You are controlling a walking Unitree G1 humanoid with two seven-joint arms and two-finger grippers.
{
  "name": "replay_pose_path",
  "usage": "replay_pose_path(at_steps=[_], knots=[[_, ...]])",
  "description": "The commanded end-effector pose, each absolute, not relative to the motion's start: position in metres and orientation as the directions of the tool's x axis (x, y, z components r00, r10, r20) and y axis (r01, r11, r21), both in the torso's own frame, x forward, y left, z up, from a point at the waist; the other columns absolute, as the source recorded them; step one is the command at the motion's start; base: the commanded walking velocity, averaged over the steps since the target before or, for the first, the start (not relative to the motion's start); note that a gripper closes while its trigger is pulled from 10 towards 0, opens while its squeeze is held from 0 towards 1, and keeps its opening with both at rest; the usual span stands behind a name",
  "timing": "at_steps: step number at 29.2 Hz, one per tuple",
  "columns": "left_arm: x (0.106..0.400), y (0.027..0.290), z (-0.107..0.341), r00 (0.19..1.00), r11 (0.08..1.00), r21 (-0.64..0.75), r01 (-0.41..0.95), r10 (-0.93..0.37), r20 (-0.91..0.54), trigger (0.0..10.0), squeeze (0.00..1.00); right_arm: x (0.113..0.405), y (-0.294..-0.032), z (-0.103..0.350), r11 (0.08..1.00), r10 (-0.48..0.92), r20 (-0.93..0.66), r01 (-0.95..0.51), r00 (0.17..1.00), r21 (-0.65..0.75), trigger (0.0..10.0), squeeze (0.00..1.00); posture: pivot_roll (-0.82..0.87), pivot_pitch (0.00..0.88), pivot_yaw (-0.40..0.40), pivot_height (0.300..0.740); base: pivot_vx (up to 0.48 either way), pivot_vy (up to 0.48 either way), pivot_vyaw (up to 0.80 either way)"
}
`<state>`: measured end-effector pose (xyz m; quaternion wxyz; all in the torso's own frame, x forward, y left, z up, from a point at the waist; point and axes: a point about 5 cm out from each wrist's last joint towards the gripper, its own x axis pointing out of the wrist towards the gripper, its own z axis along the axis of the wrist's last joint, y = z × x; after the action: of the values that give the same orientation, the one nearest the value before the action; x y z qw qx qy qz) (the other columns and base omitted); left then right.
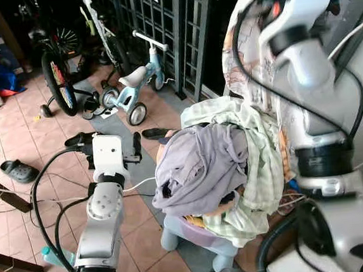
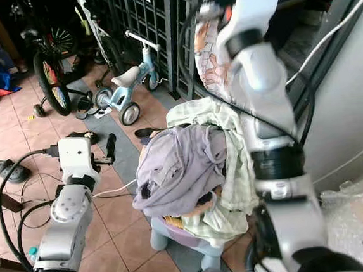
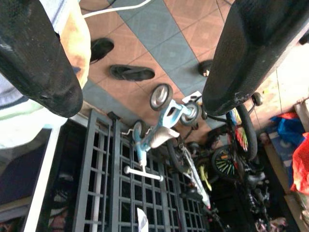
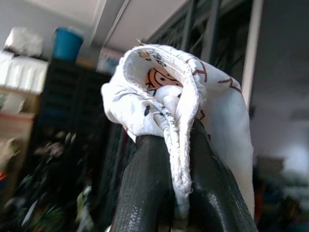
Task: Clothes washing
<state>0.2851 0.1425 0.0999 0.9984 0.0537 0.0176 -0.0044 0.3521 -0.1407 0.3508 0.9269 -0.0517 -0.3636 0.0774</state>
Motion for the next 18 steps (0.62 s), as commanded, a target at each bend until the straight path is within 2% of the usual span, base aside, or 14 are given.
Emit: replay_pose_path(at_steps=[1, 2, 6, 11, 14, 15, 16, 17, 18], knots=[[0.292, 0.137, 0.105, 1.0, 0.994, 0.11, 0.01, -0.009, -0.007, 10.0, 0.0, 0.351, -0.145, 0.374, 0.987, 0.156, 0.73, -0.07, 0.666, -0.147, 0.0, 0.0, -0.04, 0.0, 0.004, 0.74, 0.0, 0.0, 0.0], [0.292, 0.137, 0.105, 1.0, 0.994, 0.11, 0.01, -0.009, -0.007, 10.0, 0.0, 0.351, -0.145, 0.374, 0.987, 0.156, 0.73, -0.07, 0.666, -0.147, 0.0, 0.0, -0.04, 0.0, 0.004, 0.74, 0.0, 0.0, 0.0], [0.3, 0.132, 0.107, 1.0, 0.995, 0.103, 0.005, -0.007, 0.016, 10.0, 0.0, 0.348, -0.155, 0.42, 0.991, 0.117, 0.815, -0.01, 0.567, -0.135, 0.0, 0.0, -0.05, 0.0, -0.002, 0.74, 0.0, 0.0, 0.0], [0.304, 0.132, 0.108, 0.999, 0.994, 0.105, -0.014, 0.011, 0.031, 10.0, 0.0, 0.347, -0.159, 0.432, 0.992, 0.11, 0.837, -0.007, 0.537, -0.125, 0.0, 0.0, -0.05, 0.0, -0.007, 0.74, 0.0, 0.0, 0.0], [0.305, 0.133, 0.109, 0.999, 0.995, 0.1, -0.027, 0.024, 0.037, 10.0, 0.0, 0.354, -0.155, 0.409, 0.99, 0.14, 0.793, -0.056, 0.593, -0.132, 0.0, 0.0, -0.04, 0.0, -0.013, 0.74, 0.0, 0.0, 0.0], [0.304, 0.134, 0.108, 0.999, 0.995, 0.1, -0.031, 0.027, 0.038, 10.0, 0.0, 0.358, -0.152, 0.395, 0.987, 0.157, 0.763, -0.084, 0.627, -0.134, 0.0, 0.0, -0.04, 0.0, -0.014, 0.74, 0.0, 0.0, 0.0], [0.302, 0.135, 0.107, 0.999, 0.994, 0.1, -0.035, 0.031, 0.038, 10.0, 0.0, 0.363, -0.147, 0.365, 0.982, 0.188, 0.695, -0.14, 0.694, -0.125, 0.0, 0.0, -0.04, 0.0, -0.013, 0.74, 0.0, 0.0, 0.0], [0.302, 0.135, 0.107, 0.999, 0.994, 0.1, -0.035, 0.031, 0.038, 10.0, 0.0, 0.363, -0.147, 0.365, 0.982, 0.188, 0.695, -0.14, 0.694, -0.125, 0.0, 0.0, -0.04, 0.0, -0.013, 0.74, 0.0, 0.0, 0.0], [0.301, 0.135, 0.105, 0.999, 0.994, 0.1, -0.036, 0.033, 0.035, 10.0, 0.0, 0.365, -0.143, 0.342, 0.976, 0.215, 0.639, -0.178, 0.738, -0.122, 0.0, 0.0, -0.04, 0.0, -0.013, 0.74, 0.0, 0.0, 0.0]])
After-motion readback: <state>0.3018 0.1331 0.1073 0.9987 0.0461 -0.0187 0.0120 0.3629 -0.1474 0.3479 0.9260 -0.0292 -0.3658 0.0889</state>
